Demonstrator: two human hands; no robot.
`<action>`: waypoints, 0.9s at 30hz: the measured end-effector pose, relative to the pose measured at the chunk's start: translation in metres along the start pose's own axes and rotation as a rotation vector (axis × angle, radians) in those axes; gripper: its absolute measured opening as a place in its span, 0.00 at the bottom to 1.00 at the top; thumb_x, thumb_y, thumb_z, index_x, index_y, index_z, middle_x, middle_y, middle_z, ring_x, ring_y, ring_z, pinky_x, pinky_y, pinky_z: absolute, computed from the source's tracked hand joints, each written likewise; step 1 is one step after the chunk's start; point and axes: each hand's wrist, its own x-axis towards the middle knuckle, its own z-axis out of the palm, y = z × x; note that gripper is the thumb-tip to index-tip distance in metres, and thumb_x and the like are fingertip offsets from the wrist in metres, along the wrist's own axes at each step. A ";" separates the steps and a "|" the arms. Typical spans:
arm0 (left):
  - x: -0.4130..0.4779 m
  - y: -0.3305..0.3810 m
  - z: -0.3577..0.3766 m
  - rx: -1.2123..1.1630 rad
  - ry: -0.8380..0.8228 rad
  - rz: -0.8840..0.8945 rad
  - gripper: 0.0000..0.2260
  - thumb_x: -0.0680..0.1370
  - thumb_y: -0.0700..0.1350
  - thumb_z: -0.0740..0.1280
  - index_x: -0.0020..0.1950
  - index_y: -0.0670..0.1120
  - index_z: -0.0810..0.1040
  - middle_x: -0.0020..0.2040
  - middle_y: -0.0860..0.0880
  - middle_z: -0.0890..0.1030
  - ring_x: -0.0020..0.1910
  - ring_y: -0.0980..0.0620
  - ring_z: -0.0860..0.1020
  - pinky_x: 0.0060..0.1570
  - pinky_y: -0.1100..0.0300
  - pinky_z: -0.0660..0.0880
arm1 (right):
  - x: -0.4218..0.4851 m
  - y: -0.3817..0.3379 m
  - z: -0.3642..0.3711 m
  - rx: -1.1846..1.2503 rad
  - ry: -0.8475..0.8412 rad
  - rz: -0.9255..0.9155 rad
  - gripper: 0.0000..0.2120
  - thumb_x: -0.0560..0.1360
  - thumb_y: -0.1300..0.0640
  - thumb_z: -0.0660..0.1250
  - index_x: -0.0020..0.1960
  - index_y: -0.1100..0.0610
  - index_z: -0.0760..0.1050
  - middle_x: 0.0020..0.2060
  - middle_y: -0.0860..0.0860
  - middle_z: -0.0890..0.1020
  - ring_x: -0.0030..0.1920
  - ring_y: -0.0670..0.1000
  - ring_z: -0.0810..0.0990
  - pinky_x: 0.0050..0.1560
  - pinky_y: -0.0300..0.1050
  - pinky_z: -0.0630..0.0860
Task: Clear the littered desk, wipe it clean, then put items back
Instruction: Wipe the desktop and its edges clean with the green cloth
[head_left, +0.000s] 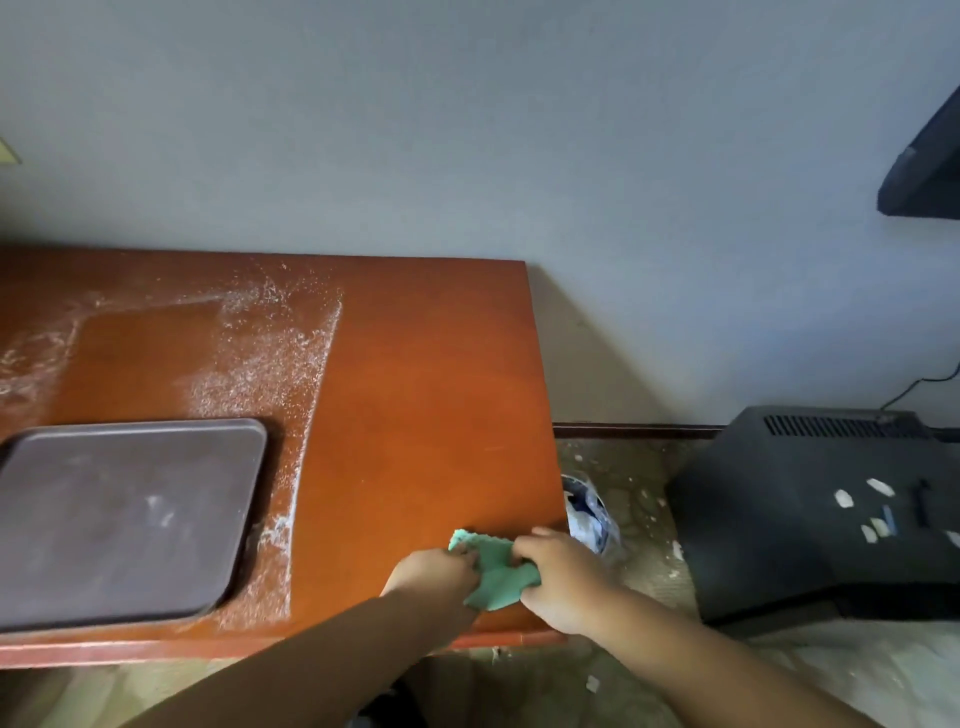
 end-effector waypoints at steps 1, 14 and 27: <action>-0.006 0.007 0.002 0.012 -0.007 0.016 0.18 0.79 0.53 0.58 0.64 0.44 0.71 0.63 0.47 0.74 0.56 0.43 0.76 0.50 0.51 0.73 | -0.009 0.001 0.003 -0.001 -0.002 -0.005 0.14 0.73 0.59 0.63 0.58 0.50 0.75 0.52 0.45 0.72 0.57 0.50 0.73 0.50 0.39 0.67; 0.020 0.041 -0.006 -0.181 0.056 -0.118 0.19 0.78 0.41 0.61 0.69 0.44 0.64 0.69 0.48 0.66 0.60 0.45 0.75 0.54 0.53 0.72 | -0.001 0.048 -0.009 0.025 0.071 -0.038 0.18 0.76 0.60 0.66 0.65 0.53 0.75 0.54 0.50 0.75 0.56 0.48 0.73 0.59 0.38 0.68; 0.244 -0.124 -0.185 -0.113 0.266 -0.074 0.19 0.83 0.48 0.53 0.74 0.45 0.61 0.73 0.49 0.61 0.71 0.48 0.62 0.69 0.56 0.56 | 0.290 0.055 -0.151 -0.022 0.334 0.127 0.19 0.74 0.66 0.65 0.64 0.57 0.76 0.57 0.58 0.75 0.56 0.58 0.75 0.58 0.45 0.69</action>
